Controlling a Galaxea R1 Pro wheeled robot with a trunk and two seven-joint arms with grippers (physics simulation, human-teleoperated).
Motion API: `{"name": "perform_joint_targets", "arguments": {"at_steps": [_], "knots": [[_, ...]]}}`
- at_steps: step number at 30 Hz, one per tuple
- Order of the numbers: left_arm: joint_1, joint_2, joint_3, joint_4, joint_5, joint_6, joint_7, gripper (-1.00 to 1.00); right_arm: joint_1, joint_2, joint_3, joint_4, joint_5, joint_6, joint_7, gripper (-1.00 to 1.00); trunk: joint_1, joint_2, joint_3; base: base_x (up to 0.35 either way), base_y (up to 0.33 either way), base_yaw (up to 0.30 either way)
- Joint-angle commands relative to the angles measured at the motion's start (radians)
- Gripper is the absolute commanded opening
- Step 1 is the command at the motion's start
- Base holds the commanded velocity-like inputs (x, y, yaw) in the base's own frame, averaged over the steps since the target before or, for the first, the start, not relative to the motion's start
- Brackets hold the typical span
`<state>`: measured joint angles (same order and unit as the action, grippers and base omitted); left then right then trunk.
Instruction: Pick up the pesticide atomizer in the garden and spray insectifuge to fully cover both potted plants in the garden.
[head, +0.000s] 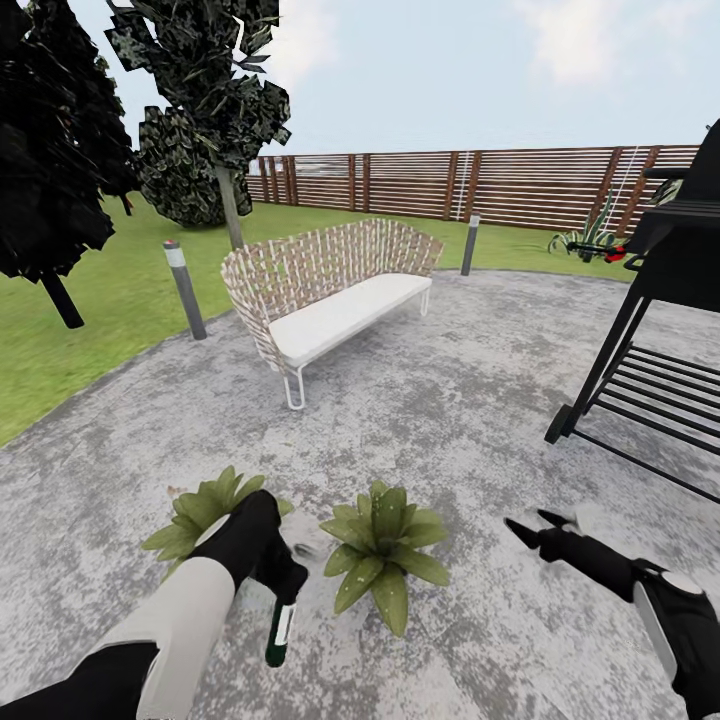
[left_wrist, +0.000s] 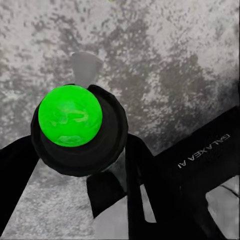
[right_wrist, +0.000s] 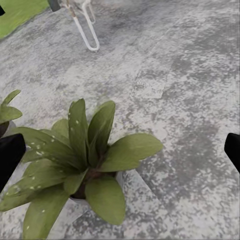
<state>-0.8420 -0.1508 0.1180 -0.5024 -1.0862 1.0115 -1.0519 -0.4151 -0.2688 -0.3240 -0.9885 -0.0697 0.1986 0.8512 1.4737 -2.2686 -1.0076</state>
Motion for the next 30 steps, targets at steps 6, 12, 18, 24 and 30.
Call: {"name": "perform_joint_targets", "arguments": {"at_steps": [6, 12, 18, 24, 30], "knots": [[-0.013, 0.005, -0.008, 0.020, -0.013, -0.002, -0.281, -1.00, -0.001, 0.025, 0.000, -0.001, -0.003, 0.017, 0.005, 1.00, 0.000, 0.000, -0.001, 0.000, 0.000, 0.000], [-0.101, -0.002, -0.007, 0.221, -0.072, 0.001, -0.313, -1.00, -0.001, 0.032, 0.000, 0.000, -0.001, 0.018, 0.005, 1.00, 0.000, 0.000, -0.001, 0.000, 0.000, 0.000], [-0.195, -0.002, -0.008, 0.319, -0.076, 0.001, -0.315, -1.00, -0.001, 0.035, 0.000, 0.001, -0.001, 0.018, 0.005, 1.00, 0.000, 0.000, -0.001, 0.000, 0.000, 0.000], [-0.218, -0.002, -0.007, 0.315, -0.079, 0.001, -0.315, -1.00, -0.001, 0.037, 0.000, 0.000, -0.001, 0.018, 0.006, 1.00, 0.000, 0.000, -0.001, 0.000, 0.000, 0.000], [-0.217, -0.004, -0.006, 0.314, -0.081, 0.001, -0.315, -1.00, -0.001, 0.036, -0.001, -0.002, -0.004, 0.018, 0.006, 1.00, 0.000, 0.000, -0.001, 0.082, -0.051, 0.043]]}}
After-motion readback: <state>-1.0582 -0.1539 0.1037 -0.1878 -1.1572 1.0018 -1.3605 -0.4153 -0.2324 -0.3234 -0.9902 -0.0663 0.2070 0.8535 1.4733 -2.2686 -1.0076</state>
